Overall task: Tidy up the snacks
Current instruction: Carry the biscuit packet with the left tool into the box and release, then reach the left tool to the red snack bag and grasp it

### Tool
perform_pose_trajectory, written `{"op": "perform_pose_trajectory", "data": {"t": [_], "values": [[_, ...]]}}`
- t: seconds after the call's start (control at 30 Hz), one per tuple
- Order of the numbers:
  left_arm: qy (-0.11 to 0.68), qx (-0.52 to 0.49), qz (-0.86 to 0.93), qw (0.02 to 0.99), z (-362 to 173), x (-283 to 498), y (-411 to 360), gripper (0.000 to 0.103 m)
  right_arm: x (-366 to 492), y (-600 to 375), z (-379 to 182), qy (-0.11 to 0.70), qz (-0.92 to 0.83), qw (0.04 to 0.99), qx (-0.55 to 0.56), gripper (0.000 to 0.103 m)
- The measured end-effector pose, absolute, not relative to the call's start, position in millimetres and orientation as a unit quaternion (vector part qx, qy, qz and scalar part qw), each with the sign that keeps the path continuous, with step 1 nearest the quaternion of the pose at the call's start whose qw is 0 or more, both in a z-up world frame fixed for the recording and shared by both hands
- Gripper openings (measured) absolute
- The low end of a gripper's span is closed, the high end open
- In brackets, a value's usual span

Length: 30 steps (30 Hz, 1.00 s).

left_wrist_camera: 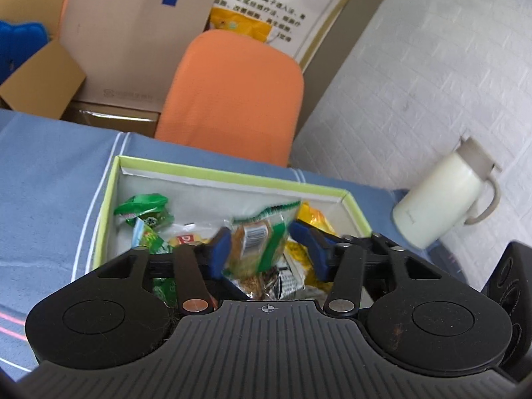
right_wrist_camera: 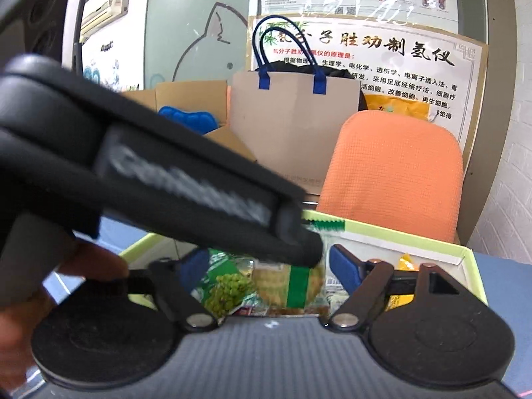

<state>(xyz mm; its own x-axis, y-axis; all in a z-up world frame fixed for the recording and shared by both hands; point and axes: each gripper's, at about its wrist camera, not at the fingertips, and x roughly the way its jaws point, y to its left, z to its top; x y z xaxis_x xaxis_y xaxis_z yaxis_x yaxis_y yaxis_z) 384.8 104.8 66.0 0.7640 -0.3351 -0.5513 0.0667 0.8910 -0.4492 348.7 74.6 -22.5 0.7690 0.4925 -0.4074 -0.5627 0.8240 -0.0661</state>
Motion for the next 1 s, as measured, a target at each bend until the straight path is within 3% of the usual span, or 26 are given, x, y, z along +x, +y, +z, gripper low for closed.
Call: {"op": "perform_pose_trajectory", "data": {"t": [0.1, 0.27, 0.5, 0.63, 1.0], "values": [[0.281, -0.220, -0.118, 0.927, 77, 358, 119, 0.070, 319, 59, -11, 0.156, 0.273, 0.945, -0.091, 0.089], [0.263, -0.224, -0.124, 0.930, 85, 308, 133, 0.073, 262, 42, -8, 0.144, 0.291, 0.943, -0.070, 0.093], [0.322, -0.231, -0.099, 0.913, 40, 237, 148, 0.076, 169, 50, -50, 0.227, 0.321, 0.917, -0.066, 0.093], [0.370, -0.249, -0.098, 0.890, 5, 215, 156, 0.074, 156, 73, -91, 0.279, 0.343, 0.896, -0.047, 0.093], [0.421, -0.224, -0.192, 0.858, -9, 228, 135, 0.069, 169, 94, -93, 0.311, 0.396, 0.864, -0.004, 0.093]]}}
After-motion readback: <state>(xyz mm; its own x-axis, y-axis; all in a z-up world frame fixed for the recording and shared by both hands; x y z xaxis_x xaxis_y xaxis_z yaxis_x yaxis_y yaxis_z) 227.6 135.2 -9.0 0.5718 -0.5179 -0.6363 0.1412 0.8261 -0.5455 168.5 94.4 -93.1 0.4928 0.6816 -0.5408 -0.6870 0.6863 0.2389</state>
